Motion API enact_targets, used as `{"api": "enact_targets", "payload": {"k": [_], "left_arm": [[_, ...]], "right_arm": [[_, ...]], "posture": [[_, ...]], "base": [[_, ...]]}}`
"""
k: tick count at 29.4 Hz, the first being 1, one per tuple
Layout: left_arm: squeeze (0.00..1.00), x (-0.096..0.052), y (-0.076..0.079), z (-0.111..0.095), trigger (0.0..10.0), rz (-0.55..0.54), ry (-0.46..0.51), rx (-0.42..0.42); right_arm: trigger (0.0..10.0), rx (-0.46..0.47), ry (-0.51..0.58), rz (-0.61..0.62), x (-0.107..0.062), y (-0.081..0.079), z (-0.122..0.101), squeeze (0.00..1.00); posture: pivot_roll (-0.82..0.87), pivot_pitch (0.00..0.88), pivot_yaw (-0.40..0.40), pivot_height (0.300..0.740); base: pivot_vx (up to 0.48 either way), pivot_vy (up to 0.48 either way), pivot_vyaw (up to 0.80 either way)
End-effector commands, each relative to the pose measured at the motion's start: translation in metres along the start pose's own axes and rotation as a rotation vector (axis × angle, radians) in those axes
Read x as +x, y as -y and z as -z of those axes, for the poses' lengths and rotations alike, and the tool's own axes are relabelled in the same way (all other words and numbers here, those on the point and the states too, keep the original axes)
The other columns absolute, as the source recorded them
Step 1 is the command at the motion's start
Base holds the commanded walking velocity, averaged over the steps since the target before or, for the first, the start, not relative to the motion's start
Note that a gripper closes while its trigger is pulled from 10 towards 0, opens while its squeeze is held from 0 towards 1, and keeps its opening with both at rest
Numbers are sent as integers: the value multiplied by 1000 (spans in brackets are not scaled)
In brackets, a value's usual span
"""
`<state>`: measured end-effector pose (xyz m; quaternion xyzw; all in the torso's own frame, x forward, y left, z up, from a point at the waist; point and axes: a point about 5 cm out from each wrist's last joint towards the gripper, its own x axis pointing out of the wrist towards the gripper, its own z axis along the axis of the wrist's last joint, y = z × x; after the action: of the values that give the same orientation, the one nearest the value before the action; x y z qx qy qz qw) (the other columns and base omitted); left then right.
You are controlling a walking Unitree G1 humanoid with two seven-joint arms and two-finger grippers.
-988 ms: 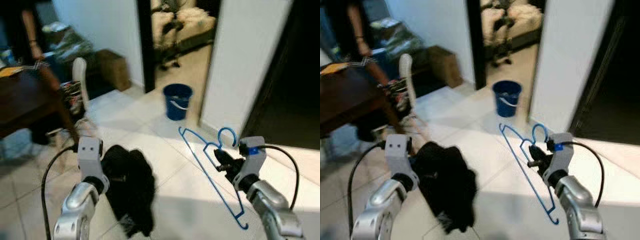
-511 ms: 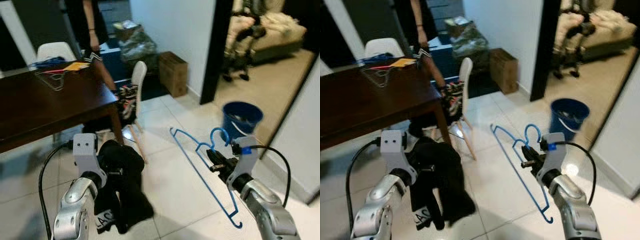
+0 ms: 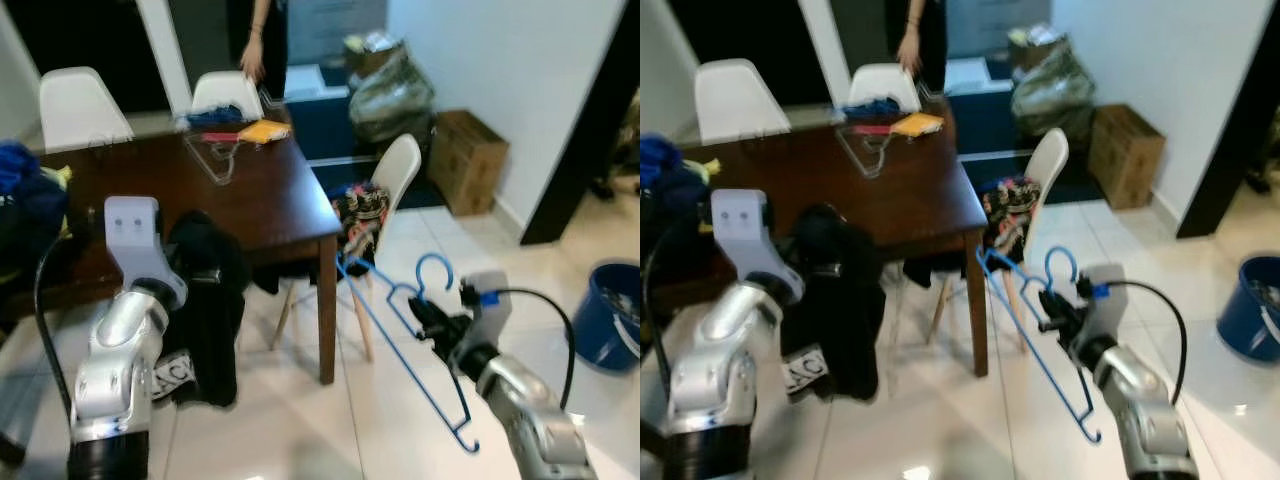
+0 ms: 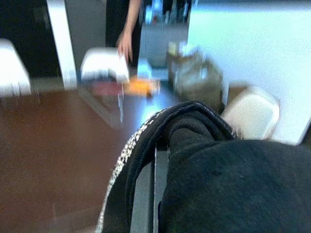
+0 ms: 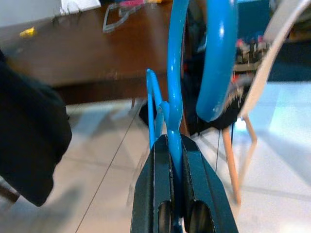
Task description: Hang hanger
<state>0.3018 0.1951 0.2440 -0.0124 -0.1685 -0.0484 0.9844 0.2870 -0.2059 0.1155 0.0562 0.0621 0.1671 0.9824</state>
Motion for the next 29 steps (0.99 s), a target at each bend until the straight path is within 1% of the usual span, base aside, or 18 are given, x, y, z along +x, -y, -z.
{"api": "enact_targets", "payload": {"k": [1, 4, 5, 6, 8, 10, 12, 14, 15, 18, 20, 21, 22, 23, 24, 26, 27, 29], "left_arm": [[0, 4, -7, -25, 10000, 3, 80, 37], [0, 15, -21, -67, 10000, -4, 201, 128], [0, 17, -26, -76, 10000, -9, 226, 146], [0, 17, -26, -76, 10000, -9, 226, 146], [0, 21, -34, -94, 10000, -7, 270, 188], [0, 23, -35, -98, 10000, -3, 281, 198], [0, 23, -35, -98, 10000, -3, 281, 198], [0, 28, -28, -113, 10000, 35, 316, 236], [0, 28, -28, -113, 10000, 35, 316, 236], [0, 29, -27, -107, 10000, 39, 293, 236], [0, 27, -31, -82, 10000, 21, 213, 220], [0, 27, -31, -82, 10000, 21, 213, 220], [0, 25, -33, -72, 10000, 14, 178, 215], [0, 25, -33, -72, 10000, 14, 178, 215], [0, 23, -35, -60, 10000, 8, 138, 209], [0, 17, -40, -39, 10000, -43, 63, 189], [0, 13, -47, -29, 10000, -104, 17, 190], [0, 10, -53, -19, 10000, -168, -25, 198]], "right_arm": [[10000, 17, -12, -9, 0, -4, 6, 0], [10000, 20, -12, -7, 0, -4, 6, 0], [10000, 21, -13, -7, 0, -4, 6, 0], [10000, 21, -13, -7, 0, -4, 6, 0], [10000, 18, -20, -8, 1, -4, 7, 0], [10000, 18, -23, -9, 1, -4, 7, 0], [10000, 18, -23, -9, 1, -4, 7, 0], [10000, 28, -20, 4, 0, -3, 7, 0], [10000, 28, -20, 4, 0, -3, 7, 0], [10000, 28, -16, 7, -1, -3, 6, 0], [10000, 31, -15, 8, -1, -3, 6, 0], [10000, 31, -15, 8, -1, -3, 6, 0], [10000, 33, -14, 9, -1, -3, 6, 0], [10000, 33, -14, 9, -1, -3, 6, 0], [10000, 34, -14, 10, -1, -3, 6, 0], [10000, 37, -15, 10, -2, -3, 6, 0], [10000, 38, -15, 10, -2, -2, 6, 0], [10000, 40, -16, 10, -2, -2, 6, 0]], "posture": [[-31, 0, 42, 731], [-31, 0, 42, 731], [-29, 0, 45, 731], [-29, 0, 45, 731], [-29, 0, 45, 731], [-29, 0, 45, 731], [-29, 0, 45, 731], [-27, 0, 47, 731], [-27, 0, 47, 731], [-37, 0, 56, 731], [-39, 0, 58, 731], [-39, 0, 58, 731], [-39, 0, 58, 731], [-39, 0, 58, 731], [-42, 0, 57, 731], [-43, 0, 56, 731], [-42, 0, 56, 731], [-42, 0, 56, 731]], "base": [[480, 0, 0], [480, 0, 0], [480, 0, 0], [480, 0, 0], [480, 0, -400], [480, 0, -800], [480, 0, -800], [480, 0, -400], [480, 0, 0], [480, 0, 0], [480, 0, 0], [480, 0, 0], [480, 0, 0], [480, 0, 0], [480, 0, 0], [480, 0, 0], [270, 0, 0], [261, 0, 0]]}}
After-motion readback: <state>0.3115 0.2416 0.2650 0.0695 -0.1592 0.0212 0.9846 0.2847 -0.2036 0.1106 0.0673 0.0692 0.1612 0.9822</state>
